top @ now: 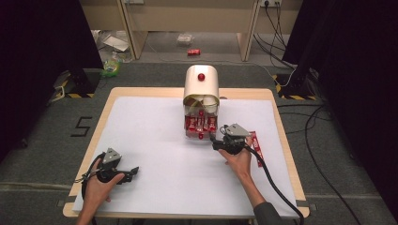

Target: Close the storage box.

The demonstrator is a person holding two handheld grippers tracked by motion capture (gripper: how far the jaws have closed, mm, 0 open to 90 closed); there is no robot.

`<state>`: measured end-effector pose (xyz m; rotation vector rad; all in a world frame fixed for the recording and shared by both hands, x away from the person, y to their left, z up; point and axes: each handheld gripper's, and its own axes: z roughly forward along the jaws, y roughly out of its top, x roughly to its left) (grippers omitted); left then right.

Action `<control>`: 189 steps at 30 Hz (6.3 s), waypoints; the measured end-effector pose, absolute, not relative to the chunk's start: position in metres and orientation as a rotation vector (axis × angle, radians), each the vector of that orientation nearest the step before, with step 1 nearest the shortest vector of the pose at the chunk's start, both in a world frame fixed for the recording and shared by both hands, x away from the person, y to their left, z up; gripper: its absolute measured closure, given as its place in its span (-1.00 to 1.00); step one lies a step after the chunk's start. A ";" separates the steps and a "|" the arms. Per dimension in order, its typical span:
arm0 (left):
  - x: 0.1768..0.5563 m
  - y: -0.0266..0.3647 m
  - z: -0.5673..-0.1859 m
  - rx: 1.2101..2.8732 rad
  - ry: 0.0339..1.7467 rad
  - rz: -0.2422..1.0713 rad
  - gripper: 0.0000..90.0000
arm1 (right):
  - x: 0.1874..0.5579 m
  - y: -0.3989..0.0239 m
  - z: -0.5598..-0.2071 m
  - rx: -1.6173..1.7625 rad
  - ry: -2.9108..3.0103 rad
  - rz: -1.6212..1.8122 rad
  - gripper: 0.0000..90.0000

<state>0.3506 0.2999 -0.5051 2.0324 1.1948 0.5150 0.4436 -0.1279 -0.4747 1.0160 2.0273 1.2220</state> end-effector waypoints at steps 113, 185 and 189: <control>0.351 0.300 -0.505 2.032 1.196 0.514 -0.79 | 0.417 -0.146 -0.467 1.076 2.103 1.173 -0.43; 0.350 0.300 -0.505 2.032 1.195 0.518 -0.79 | 0.323 -0.215 -0.481 1.093 2.198 1.060 -0.52; 0.350 0.300 -0.505 2.031 1.195 0.518 -0.79 | 0.318 -0.218 -0.483 1.096 2.209 1.054 -0.52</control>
